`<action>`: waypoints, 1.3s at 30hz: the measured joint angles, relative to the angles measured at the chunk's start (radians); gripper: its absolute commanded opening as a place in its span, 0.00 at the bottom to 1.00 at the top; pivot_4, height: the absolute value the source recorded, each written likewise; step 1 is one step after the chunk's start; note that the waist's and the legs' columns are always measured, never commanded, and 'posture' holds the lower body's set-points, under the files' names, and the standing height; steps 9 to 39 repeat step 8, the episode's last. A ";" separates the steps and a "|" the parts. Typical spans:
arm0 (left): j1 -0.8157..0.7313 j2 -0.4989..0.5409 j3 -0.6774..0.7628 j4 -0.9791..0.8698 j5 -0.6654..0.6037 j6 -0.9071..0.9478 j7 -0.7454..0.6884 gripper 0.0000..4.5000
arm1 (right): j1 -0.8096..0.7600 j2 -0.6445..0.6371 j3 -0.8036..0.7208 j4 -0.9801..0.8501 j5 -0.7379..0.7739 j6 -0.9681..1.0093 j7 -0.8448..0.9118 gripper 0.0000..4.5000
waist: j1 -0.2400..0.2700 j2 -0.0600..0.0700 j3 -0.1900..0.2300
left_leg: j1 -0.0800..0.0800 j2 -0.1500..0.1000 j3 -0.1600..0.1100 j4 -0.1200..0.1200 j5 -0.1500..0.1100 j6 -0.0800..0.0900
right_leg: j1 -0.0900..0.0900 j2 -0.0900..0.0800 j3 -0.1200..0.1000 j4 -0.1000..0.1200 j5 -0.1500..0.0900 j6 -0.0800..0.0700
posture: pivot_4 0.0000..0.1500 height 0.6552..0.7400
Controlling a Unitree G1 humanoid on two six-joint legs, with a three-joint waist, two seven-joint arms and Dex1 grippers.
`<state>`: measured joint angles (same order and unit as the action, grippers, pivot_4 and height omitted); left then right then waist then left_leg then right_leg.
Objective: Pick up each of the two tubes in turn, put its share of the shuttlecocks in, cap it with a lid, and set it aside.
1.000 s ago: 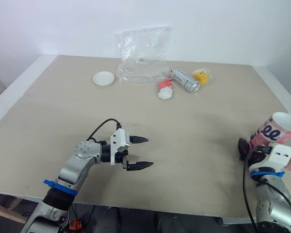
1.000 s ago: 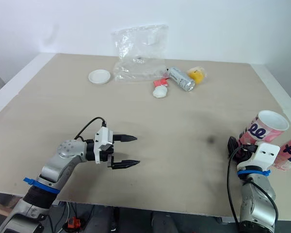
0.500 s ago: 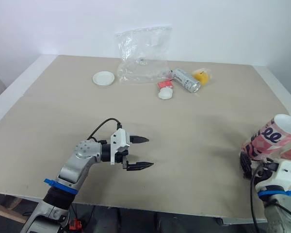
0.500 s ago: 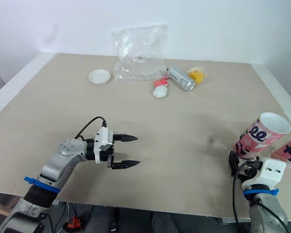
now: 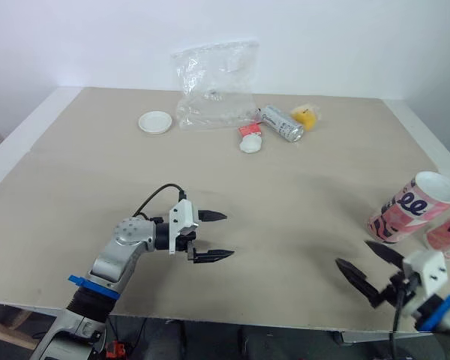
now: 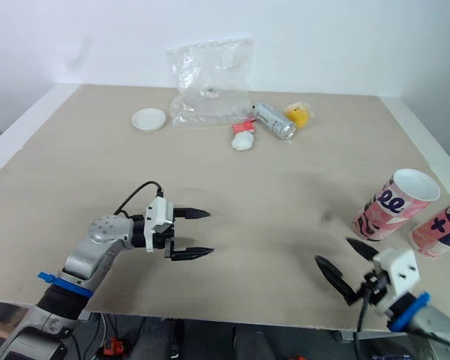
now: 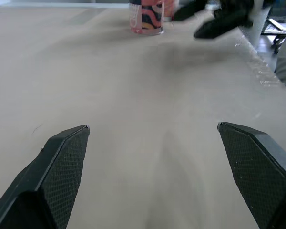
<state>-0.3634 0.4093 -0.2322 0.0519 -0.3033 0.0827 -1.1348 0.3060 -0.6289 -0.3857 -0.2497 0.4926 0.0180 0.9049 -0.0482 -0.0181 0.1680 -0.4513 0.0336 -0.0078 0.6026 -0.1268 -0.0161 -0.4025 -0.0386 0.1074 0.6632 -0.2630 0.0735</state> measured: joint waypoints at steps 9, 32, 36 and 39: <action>0.050 0.044 0.036 -0.012 0.030 -0.010 0.070 1.00 | -0.247 -0.020 0.249 0.234 -0.096 -0.154 0.246 1.00 | 0.010 -0.001 0.000 | -0.005 -0.003 -0.001 0.000 0.000 0.001 | 0.000 -0.001 0.000 0.000 -0.003 0.000 | 1.00 1.00; 0.050 0.044 0.036 -0.012 0.030 -0.010 0.070 1.00 | -0.247 -0.020 0.249 0.234 -0.096 -0.154 0.246 1.00 | 0.010 -0.001 0.000 | -0.005 -0.003 -0.001 0.000 0.000 0.001 | 0.000 -0.001 0.000 0.000 -0.003 0.000 | 1.00 1.00; 0.050 0.044 0.036 -0.012 0.030 -0.010 0.070 1.00 | -0.247 -0.020 0.249 0.234 -0.096 -0.154 0.246 1.00 | 0.010 -0.001 0.000 | -0.005 -0.003 -0.001 0.000 0.000 0.001 | 0.000 -0.001 0.000 0.000 -0.003 0.000 | 1.00 1.00; 0.050 0.044 0.036 -0.012 0.030 -0.010 0.070 1.00 | -0.247 -0.020 0.249 0.234 -0.096 -0.154 0.246 1.00 | 0.010 -0.001 0.000 | -0.005 -0.003 -0.001 0.000 0.000 0.001 | 0.000 -0.001 0.000 0.000 -0.003 0.000 | 1.00 1.00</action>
